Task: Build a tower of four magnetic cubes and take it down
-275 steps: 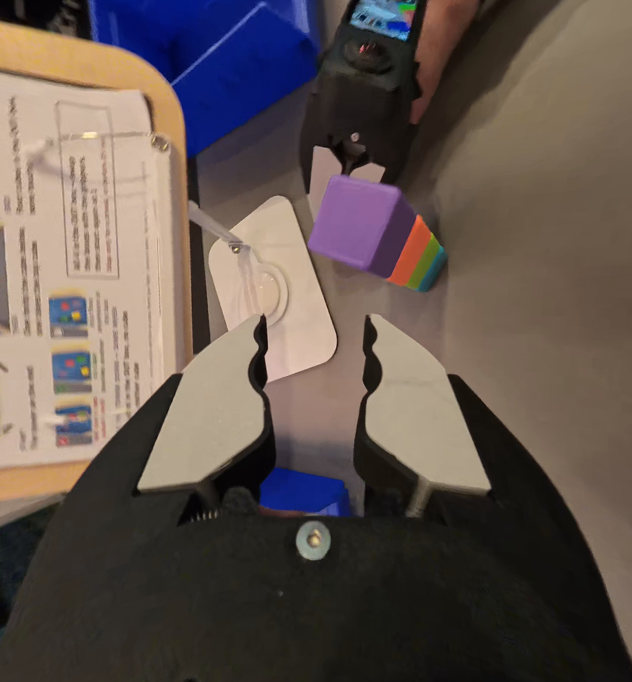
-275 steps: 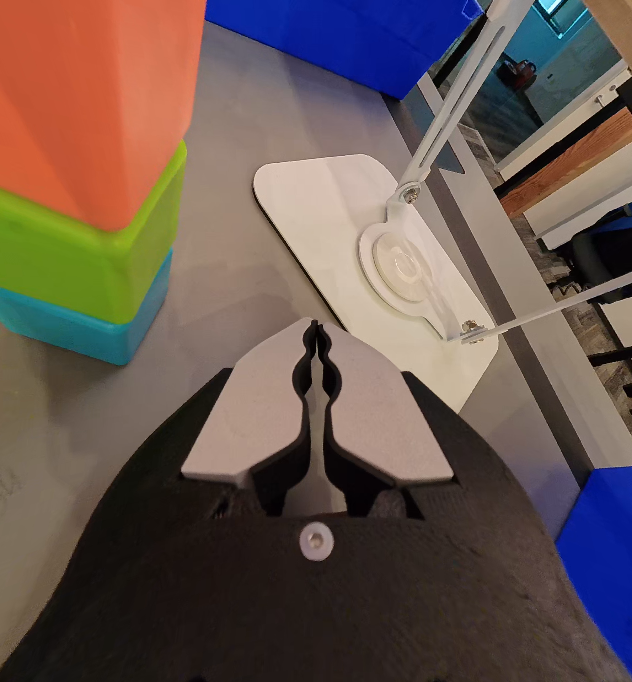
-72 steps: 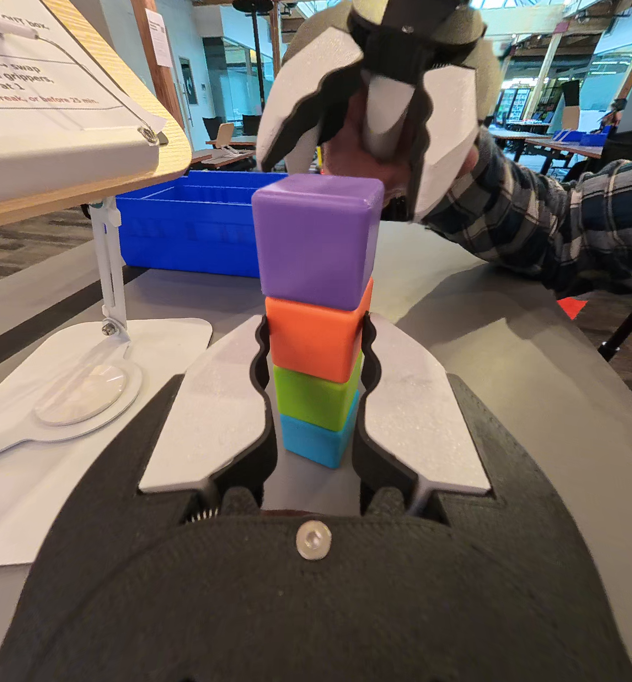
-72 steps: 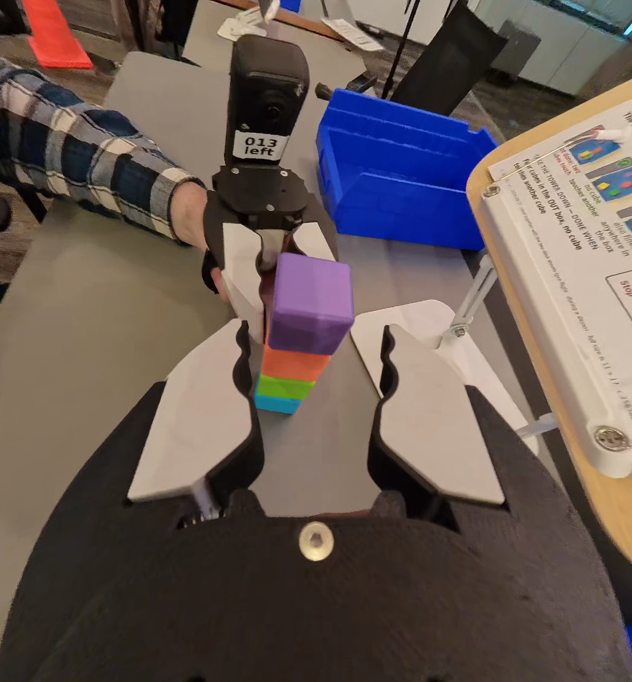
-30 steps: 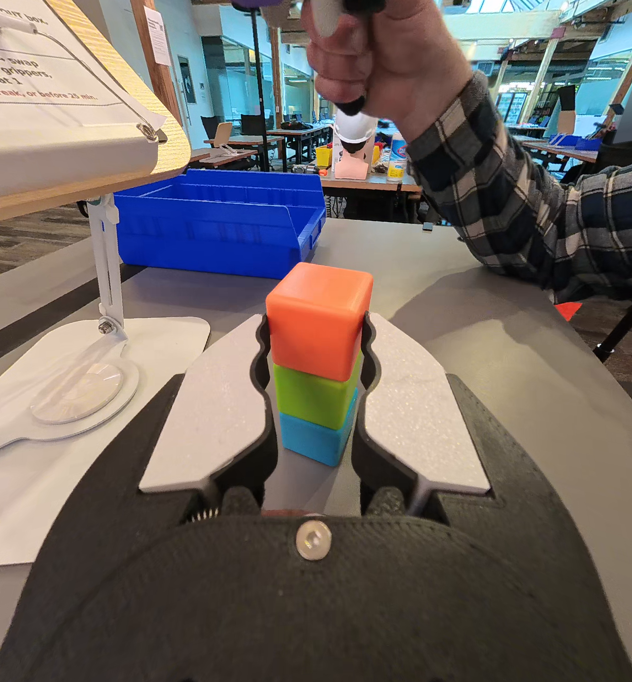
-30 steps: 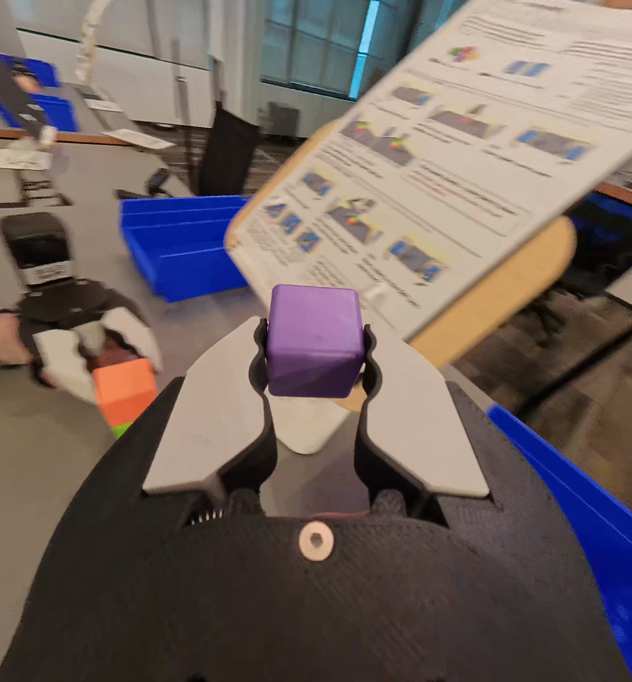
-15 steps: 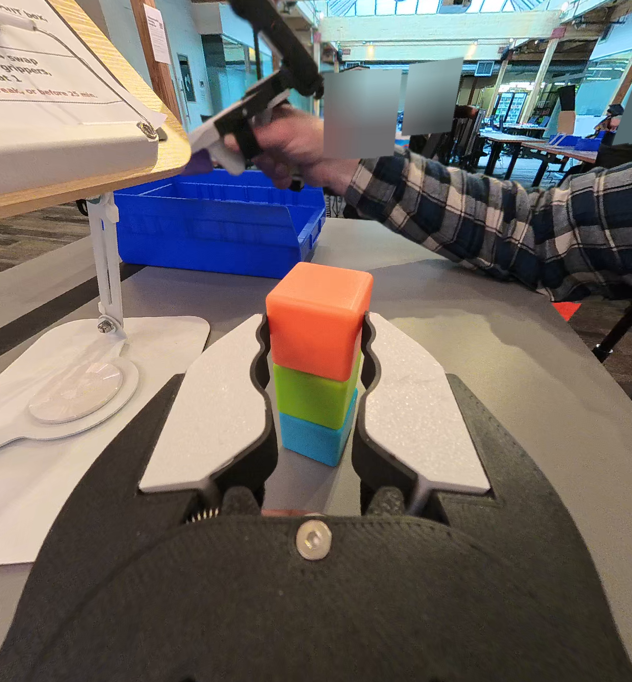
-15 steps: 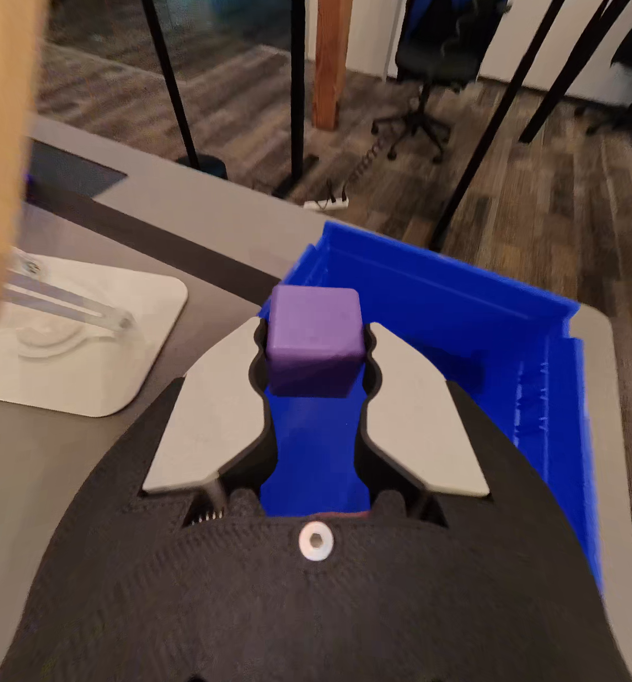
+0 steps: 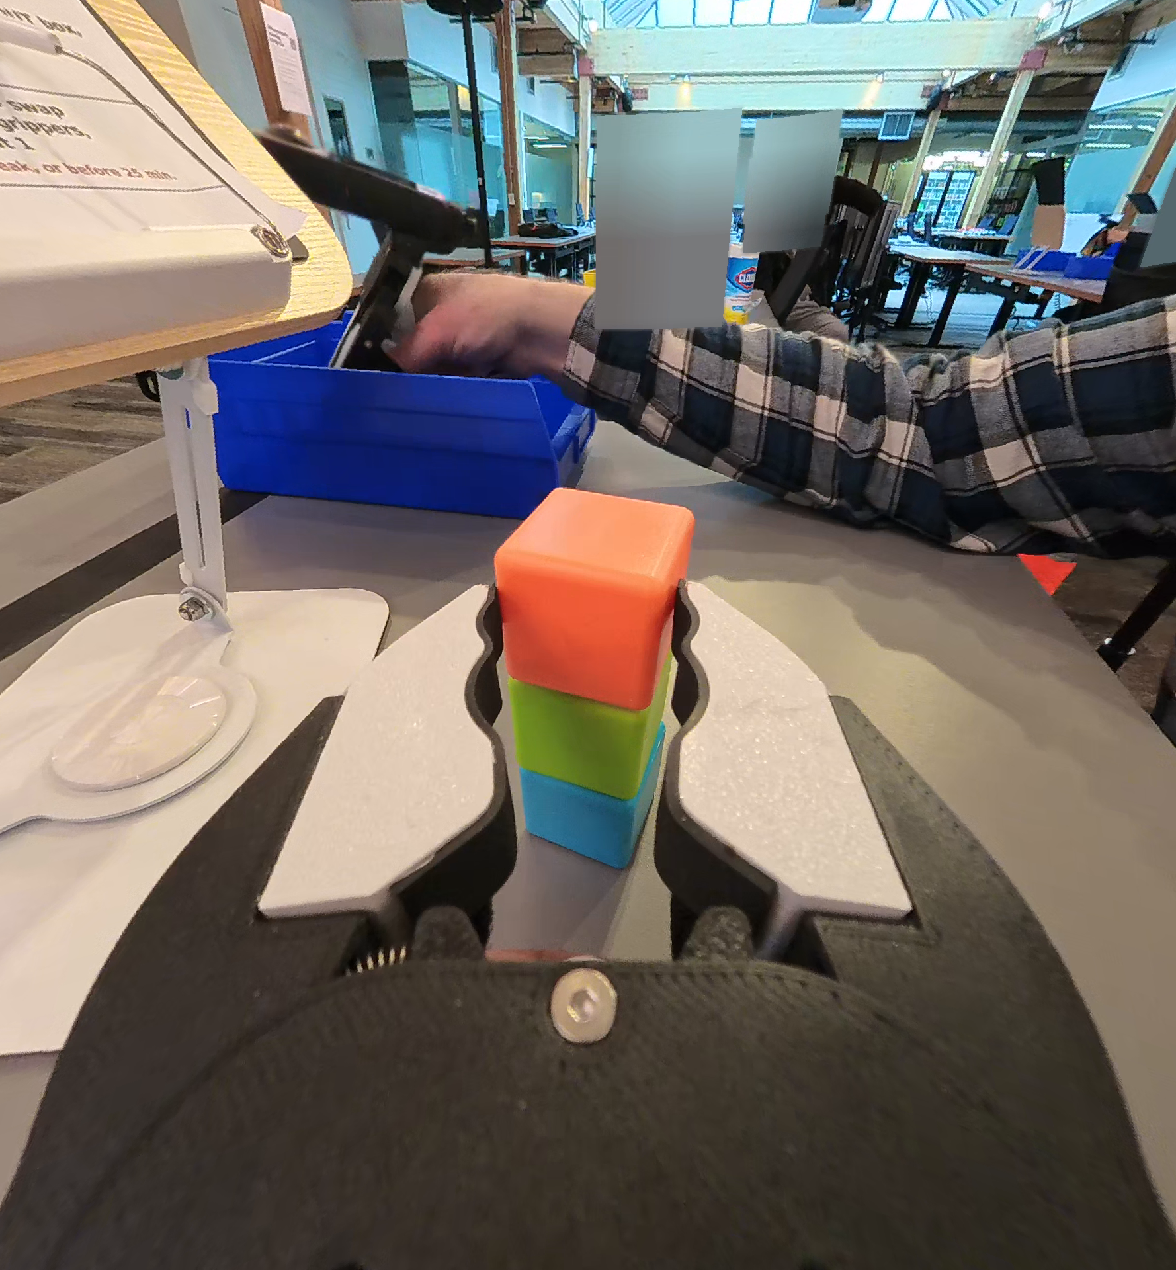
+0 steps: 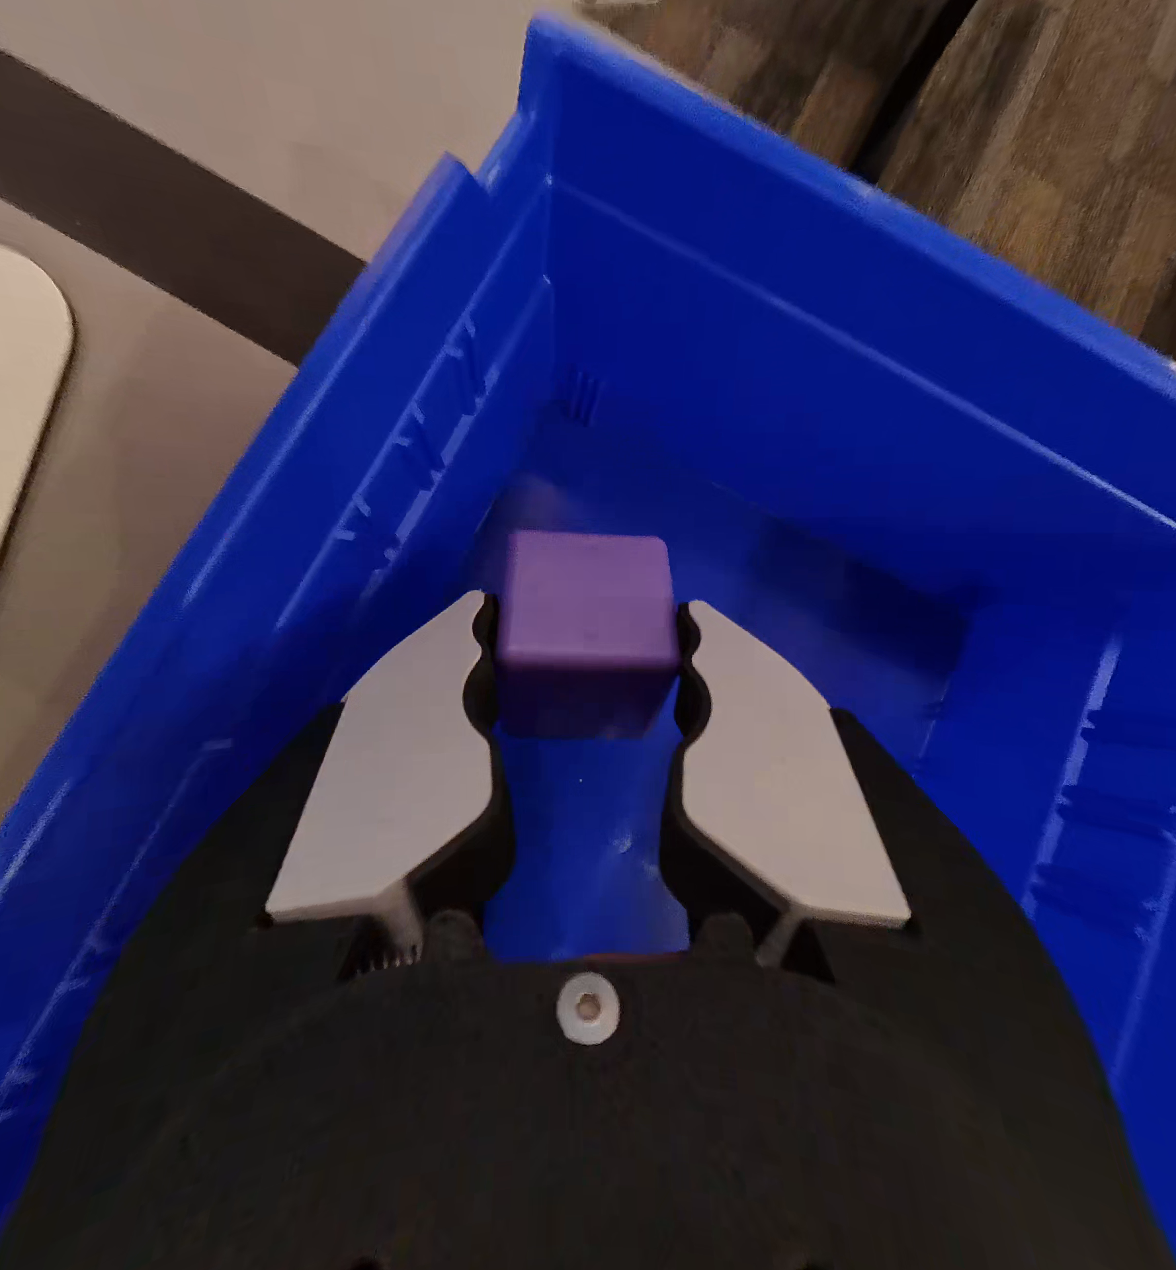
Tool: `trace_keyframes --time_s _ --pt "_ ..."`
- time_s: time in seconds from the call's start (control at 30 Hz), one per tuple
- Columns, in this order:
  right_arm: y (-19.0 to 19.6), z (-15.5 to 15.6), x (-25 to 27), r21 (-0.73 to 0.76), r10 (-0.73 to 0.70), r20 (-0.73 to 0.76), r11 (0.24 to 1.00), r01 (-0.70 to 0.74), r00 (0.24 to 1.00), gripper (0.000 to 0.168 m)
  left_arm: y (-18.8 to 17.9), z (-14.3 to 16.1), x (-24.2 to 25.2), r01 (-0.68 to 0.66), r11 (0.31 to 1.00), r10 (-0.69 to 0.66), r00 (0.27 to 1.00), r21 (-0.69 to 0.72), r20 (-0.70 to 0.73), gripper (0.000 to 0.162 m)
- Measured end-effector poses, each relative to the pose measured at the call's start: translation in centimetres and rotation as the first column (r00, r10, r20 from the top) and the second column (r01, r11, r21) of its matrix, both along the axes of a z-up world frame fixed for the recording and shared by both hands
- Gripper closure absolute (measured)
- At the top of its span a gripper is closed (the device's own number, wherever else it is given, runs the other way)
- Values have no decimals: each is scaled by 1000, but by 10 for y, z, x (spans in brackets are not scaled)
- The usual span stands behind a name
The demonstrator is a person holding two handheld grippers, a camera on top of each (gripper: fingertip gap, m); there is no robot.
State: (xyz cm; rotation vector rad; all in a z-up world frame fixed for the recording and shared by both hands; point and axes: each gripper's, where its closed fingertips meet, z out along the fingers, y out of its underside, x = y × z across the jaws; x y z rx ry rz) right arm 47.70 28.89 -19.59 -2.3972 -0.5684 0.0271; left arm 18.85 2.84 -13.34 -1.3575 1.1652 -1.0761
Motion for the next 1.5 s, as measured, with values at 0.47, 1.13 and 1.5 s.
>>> trace_keyframes --time_s 0.47,1.13,1.5 --pt "1 -10 3 -62 -7 15 998 8 1000 102 0 0 0 -1 1000 1 1000 -2 -4 115" --pt "-125 227 -75 460 280 88 839 -289 956 111 -1 4 -3 -2 1000 2 1000 9 10 102" --pt "-142 215 -122 418 432 104 798 -433 896 112 -9 -42 2 85 994 -99 964 -68 -248 88"
